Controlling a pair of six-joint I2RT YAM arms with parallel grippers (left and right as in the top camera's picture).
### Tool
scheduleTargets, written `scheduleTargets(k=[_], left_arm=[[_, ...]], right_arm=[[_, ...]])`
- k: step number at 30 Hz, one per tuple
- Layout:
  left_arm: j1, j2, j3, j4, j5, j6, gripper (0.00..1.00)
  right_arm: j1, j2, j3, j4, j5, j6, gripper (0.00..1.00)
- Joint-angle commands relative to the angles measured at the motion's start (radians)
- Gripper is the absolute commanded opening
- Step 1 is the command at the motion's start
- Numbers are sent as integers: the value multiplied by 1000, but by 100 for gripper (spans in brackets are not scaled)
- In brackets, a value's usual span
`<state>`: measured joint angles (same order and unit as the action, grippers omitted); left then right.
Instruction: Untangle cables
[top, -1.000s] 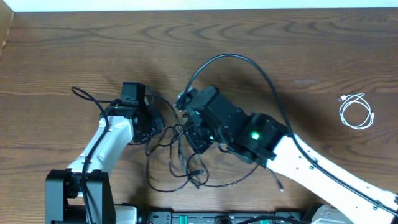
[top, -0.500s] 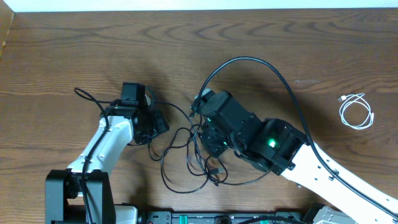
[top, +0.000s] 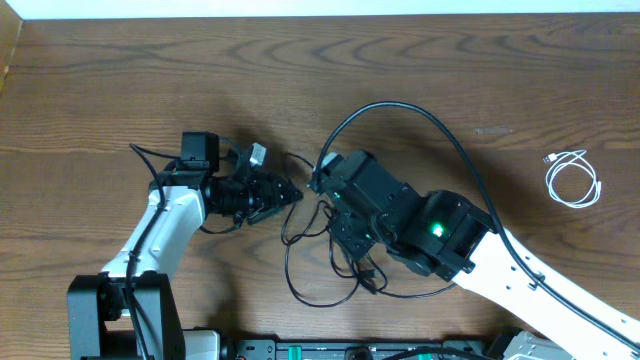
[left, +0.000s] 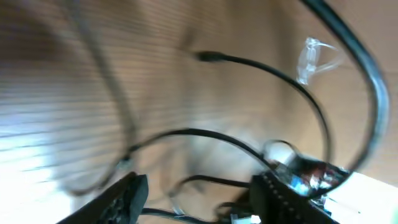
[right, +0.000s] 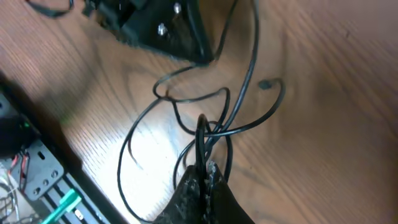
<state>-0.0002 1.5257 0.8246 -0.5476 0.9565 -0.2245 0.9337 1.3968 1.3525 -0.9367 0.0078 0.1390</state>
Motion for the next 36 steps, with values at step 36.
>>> scheduleTargets(k=[36], left_arm=[[-45, -11, 15, -50, 301, 150, 59]], right_arm=[[3, 2, 7, 89, -172, -200, 1]])
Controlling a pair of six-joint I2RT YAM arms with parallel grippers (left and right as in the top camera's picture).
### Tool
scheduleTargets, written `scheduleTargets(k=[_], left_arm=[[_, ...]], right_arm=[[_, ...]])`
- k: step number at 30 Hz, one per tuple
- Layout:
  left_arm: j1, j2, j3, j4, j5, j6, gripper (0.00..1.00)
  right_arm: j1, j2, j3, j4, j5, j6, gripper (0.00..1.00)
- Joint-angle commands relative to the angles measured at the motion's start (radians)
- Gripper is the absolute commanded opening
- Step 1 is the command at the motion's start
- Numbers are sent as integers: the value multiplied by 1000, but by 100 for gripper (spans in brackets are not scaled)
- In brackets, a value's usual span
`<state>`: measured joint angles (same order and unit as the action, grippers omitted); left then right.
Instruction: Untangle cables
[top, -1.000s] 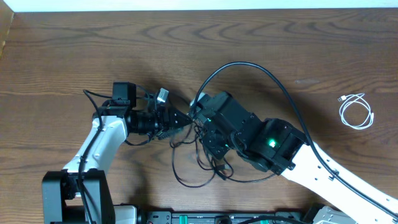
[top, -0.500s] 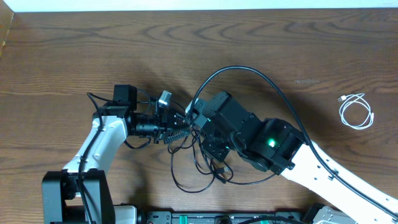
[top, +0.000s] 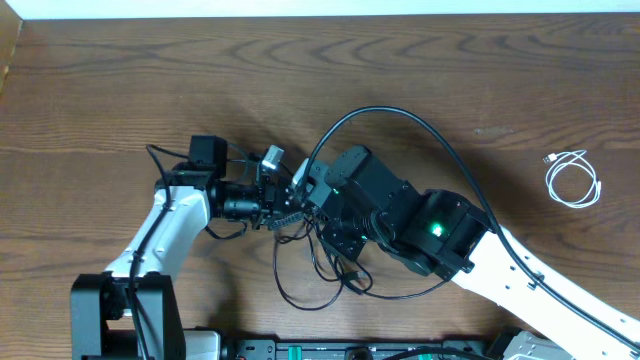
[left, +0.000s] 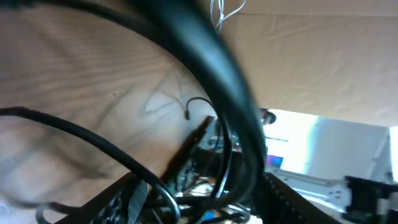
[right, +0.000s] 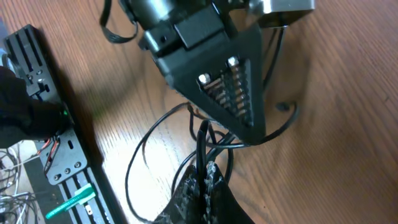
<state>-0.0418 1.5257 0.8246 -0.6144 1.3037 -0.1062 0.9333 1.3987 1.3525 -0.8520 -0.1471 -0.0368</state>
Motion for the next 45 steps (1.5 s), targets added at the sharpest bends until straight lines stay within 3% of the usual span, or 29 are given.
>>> scheduleTargets(k=[1, 10, 18, 19, 21, 22, 30, 32, 36, 38, 40, 45], left_arm=[[-4, -11, 15, 20, -60, 31, 59], [-4, -11, 15, -8, -62, 16, 70], [-23, -11, 14, -63, -67, 16, 67], [-29, -11, 14, -62, -67, 16, 69], [-37, -11, 14, -69, -69, 16, 89], [-44, -11, 14, -96, -87, 16, 93], [-64, -11, 14, -133, -108, 16, 91], [-64, -11, 14, -134, -108, 16, 85], [-64, -11, 14, -133, -108, 16, 47], [-64, -11, 14, -130, -108, 16, 33], [-64, -11, 14, -108, -108, 16, 8], [-64, -11, 14, -46, -133, 16, 8]], right_arm=[[3, 0, 7, 4, -16, -29, 1], [-3, 1, 7, 10, -13, -33, 1], [-4, 1, 7, 11, -13, -41, 1], [-4, 1, 7, 11, -14, -40, 1], [-3, 1, 7, 11, -15, -40, 1], [-2, 3, 7, 11, -22, -41, 1], [-2, 27, 7, 11, -47, -40, 1], [-2, 29, 7, 13, -48, -40, 1], [3, 40, 7, 24, -52, -40, 1], [5, 40, 7, 30, -55, -40, 1], [5, 40, 7, 32, -55, -40, 1], [6, 39, 7, 32, -76, -39, 1]])
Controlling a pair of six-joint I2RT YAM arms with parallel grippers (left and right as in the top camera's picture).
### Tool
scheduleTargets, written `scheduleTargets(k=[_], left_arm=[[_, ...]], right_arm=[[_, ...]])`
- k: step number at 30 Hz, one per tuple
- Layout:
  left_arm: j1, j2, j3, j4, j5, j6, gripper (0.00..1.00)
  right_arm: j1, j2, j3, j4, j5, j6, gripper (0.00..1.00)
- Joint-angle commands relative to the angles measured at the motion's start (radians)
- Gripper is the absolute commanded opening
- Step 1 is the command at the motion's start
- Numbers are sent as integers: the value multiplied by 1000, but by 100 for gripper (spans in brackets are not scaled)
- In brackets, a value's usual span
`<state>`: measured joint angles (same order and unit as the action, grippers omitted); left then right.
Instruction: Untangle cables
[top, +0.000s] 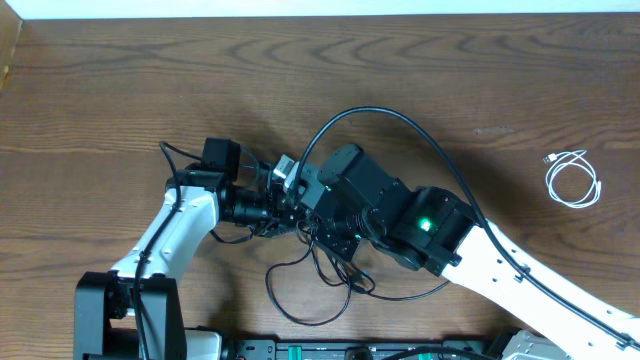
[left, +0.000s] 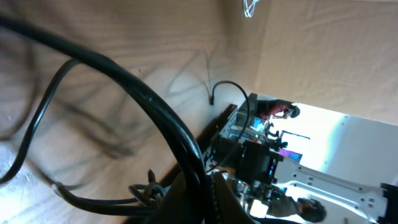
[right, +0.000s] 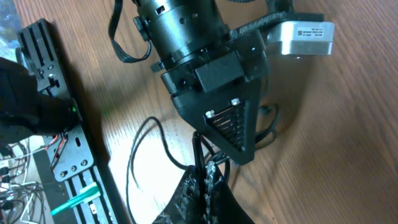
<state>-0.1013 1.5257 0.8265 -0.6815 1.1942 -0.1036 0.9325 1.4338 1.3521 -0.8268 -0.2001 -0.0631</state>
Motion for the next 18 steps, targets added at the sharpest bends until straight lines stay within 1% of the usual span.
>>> scheduleTargets(k=[1, 2, 3, 4, 5, 7, 8, 11, 12, 14, 18], left_arm=[[-5, -11, 12, 48, -53, 13, 7], [-5, -11, 12, 77, -90, 13, 7], [-5, -11, 12, 110, -160, 4, 7], [-5, -11, 12, 122, -214, -47, 8], [-5, -11, 12, 130, -273, -114, 7], [-5, -11, 12, 146, -441, -256, 7], [-5, -11, 12, 145, -554, -337, 7], [-1, -11, 12, 102, -835, -557, 7], [2, -11, 12, 84, -895, -607, 8], [14, -11, 11, 54, -975, -674, 7], [57, -11, 11, 33, -990, -684, 7]], right_arm=[[6, 4, 7, 8, -35, -13, 1], [6, 3, 7, 10, -44, -13, 1], [6, 3, 7, 11, -46, -13, 1], [6, 2, 7, 11, -46, -13, 1], [6, 1, 7, 11, -46, -13, 1], [6, -3, 7, 12, -46, -13, 1], [6, -8, 7, 13, -46, -13, 1], [6, -31, 7, 19, -39, 0, 1], [6, -43, 7, 23, -25, 20, 1], [4, -74, 8, 27, 14, 64, 1], [3, -163, 8, 29, 179, 168, 1]])
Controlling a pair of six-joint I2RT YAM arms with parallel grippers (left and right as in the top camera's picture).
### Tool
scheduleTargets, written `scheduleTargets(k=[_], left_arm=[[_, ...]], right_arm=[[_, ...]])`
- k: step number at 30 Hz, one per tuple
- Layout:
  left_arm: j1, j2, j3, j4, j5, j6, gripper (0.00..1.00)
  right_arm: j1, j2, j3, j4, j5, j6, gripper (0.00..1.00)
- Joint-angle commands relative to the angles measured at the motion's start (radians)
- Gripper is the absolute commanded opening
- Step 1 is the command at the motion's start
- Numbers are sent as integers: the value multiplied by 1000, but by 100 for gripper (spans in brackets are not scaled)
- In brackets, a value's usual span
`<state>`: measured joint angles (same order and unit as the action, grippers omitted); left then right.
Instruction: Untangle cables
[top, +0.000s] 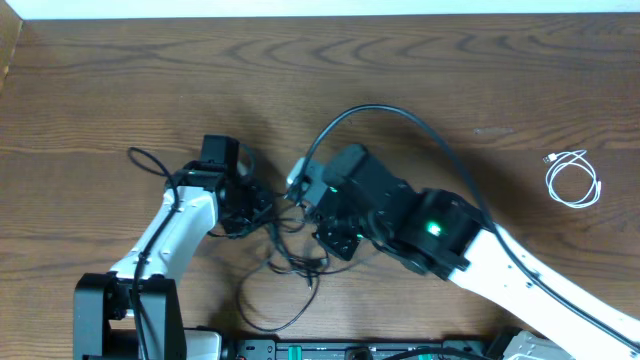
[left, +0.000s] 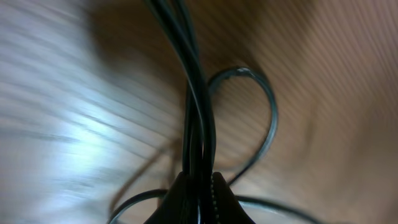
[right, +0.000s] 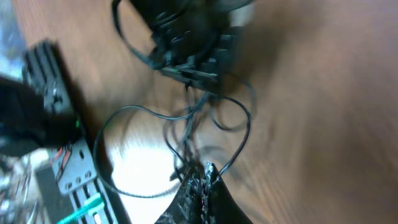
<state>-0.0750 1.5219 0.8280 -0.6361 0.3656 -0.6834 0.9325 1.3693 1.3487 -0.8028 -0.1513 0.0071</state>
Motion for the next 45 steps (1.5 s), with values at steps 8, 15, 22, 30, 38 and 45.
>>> scheduleTargets(k=[8, 15, 22, 30, 38, 45], left_arm=[[100, -7, 10, -48, -129, -101, 8], [100, -7, 10, -38, -71, -69, 7], [100, -7, 10, -5, 54, 33, 7], [100, -7, 10, -3, 54, 32, 8], [100, -7, 10, -2, 54, 32, 8], [100, -7, 10, 1, 54, 32, 7]], right_arm=[[3, -331, 11, -1, 463, 217, 1], [2, -388, 11, -117, 457, 359, 39], [2, -277, -13, -188, 422, 740, 81], [3, -34, -17, -68, 202, 983, 99], [-4, 197, -17, 97, 42, 1094, 63], [-38, 287, -17, 125, 43, 1500, 49]])
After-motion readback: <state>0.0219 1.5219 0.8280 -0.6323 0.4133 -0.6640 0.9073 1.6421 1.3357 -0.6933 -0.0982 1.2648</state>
